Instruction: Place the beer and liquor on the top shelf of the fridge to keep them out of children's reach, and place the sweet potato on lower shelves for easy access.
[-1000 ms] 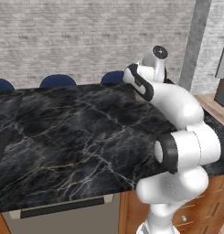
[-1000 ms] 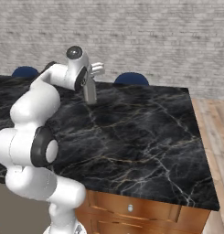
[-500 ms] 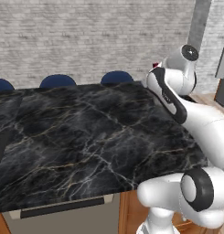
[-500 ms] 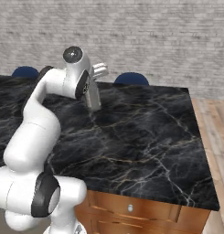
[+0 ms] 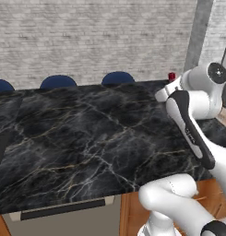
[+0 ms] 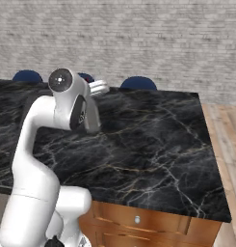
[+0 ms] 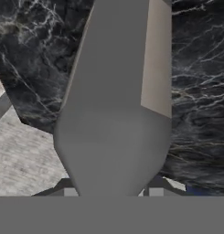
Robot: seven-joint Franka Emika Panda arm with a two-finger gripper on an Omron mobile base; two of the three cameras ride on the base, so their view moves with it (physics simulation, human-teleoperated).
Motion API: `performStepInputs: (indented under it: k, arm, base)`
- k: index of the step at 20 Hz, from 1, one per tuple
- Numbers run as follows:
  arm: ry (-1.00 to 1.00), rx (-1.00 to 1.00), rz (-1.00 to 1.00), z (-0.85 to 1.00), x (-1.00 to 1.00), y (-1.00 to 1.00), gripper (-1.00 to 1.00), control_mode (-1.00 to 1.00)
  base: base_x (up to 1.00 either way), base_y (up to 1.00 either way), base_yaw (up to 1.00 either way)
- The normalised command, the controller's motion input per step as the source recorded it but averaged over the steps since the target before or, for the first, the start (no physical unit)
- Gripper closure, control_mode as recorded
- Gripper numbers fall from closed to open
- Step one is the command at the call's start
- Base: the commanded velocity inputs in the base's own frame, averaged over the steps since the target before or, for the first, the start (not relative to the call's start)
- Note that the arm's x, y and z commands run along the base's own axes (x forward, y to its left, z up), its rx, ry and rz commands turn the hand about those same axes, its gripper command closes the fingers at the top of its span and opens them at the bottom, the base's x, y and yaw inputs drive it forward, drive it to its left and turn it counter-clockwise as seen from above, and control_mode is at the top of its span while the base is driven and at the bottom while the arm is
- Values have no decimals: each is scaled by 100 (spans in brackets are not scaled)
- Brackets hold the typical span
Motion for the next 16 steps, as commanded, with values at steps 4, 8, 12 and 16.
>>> performStepInputs:
  k: [4,8,12,16]
  arm:
    - [1,0,-11,47,-100,6,100,-100]
    - [7,-1,-12,51,-82,0,100,-100]
    - [1,-3,-10,8,-58,7,100,-100]
    - [0,-3,-1,0,-33,30,100,-100]
  base:
    - [0,0,0]
    - [0,0,0]
    - [0,0,0]
    - [0,0,0]
